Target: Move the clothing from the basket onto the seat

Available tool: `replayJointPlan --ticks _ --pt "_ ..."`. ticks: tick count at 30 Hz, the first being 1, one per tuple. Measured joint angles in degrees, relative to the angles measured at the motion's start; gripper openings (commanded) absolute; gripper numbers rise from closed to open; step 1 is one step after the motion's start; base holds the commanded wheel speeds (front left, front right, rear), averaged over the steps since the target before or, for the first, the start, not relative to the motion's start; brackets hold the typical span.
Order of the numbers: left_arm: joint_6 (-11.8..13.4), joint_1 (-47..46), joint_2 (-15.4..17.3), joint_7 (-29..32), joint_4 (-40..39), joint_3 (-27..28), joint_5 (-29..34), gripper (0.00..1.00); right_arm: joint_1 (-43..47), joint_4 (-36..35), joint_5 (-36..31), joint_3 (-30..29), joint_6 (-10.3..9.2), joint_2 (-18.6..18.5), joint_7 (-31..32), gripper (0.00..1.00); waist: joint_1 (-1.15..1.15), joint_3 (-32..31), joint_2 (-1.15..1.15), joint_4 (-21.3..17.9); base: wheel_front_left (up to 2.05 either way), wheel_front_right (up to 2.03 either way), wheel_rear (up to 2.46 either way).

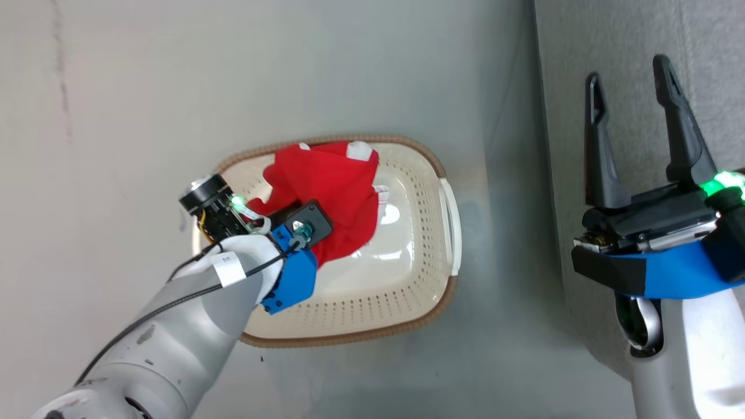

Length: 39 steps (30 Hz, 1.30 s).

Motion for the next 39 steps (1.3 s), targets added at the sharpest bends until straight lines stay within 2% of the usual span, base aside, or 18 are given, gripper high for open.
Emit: replayJointPlan --ticks 10,17,28,39 --pt "0.22 2.99 -1.18 -2.34 -4.0 3.55 -4.78 0.0 3.63 2.92 -0.4 -0.13 0.0 0.0 0.0 1.0 0.0 -8.96 0.0 2.61 0.0 0.0 0.0" --pt "2.45 6.7 1.26 -2.49 -14.83 9.58 -6.19 0.0 6.68 4.63 -0.34 -0.47 0.0 -0.01 0.0 1.0 -0.01 -15.6 0.0 3.7 0.0 0.0 0.0" --pt "5.05 13.88 3.82 -2.49 -29.89 21.67 -5.55 0.0 11.62 6.16 0.25 -0.85 0.0 -0.1 0.0 1.0 -0.02 -24.73 0.0 4.55 0.0 0.0 0.0" --pt "6.57 19.96 3.18 -2.5 -42.21 34.46 -2.66 0.0 14.28 6.62 0.79 -0.46 0.0 -0.1 0.0 1.0 -0.02 -29.8 0.01 5.56 0.0 0.0 0.0"
